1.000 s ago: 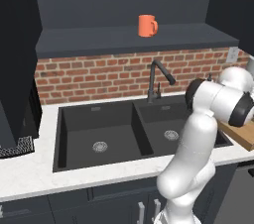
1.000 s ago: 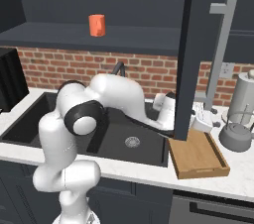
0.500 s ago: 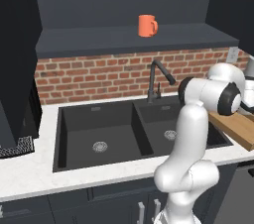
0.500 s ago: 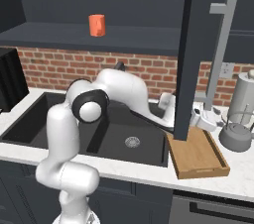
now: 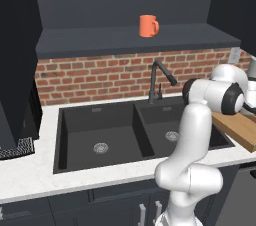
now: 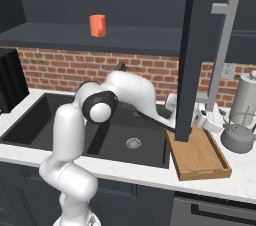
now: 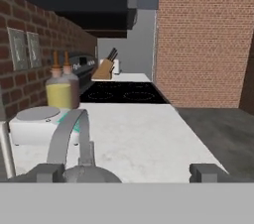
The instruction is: Pick the kettle from the counter and place it on the tray. Then pick the mug from the cabinet and place it on the tray. Then close the cabinet doors.
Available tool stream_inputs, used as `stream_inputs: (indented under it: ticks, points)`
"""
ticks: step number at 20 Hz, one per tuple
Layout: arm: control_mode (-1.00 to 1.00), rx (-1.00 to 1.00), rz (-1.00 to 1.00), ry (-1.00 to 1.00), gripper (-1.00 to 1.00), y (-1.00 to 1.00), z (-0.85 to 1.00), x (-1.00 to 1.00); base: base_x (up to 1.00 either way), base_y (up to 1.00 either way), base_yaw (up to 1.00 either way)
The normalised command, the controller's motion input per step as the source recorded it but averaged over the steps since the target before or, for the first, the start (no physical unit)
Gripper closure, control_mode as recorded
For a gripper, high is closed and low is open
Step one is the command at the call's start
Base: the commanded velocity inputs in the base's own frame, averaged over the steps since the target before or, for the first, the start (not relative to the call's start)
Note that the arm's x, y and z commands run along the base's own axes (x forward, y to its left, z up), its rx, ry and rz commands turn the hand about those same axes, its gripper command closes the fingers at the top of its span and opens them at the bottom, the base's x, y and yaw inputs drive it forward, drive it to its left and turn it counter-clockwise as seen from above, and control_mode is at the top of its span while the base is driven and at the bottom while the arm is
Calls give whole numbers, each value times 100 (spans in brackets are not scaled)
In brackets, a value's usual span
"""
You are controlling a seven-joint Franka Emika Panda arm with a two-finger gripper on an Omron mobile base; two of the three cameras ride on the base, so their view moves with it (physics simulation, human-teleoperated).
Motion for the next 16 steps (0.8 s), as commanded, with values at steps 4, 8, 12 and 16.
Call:
stream_inputs:
  ticks: [4,8,12,16]
  points:
    - [-100,0,0,-9,-100,-6,-18,19,0,0,0]
    - [-100,0,0,-9,-100,-3,-22,21,0,0,0]
    - [-100,0,0,-9,-100,-5,-24,23,0,0,0]
    - [-100,0,0,-10,-100,-9,-24,20,0,0,0]
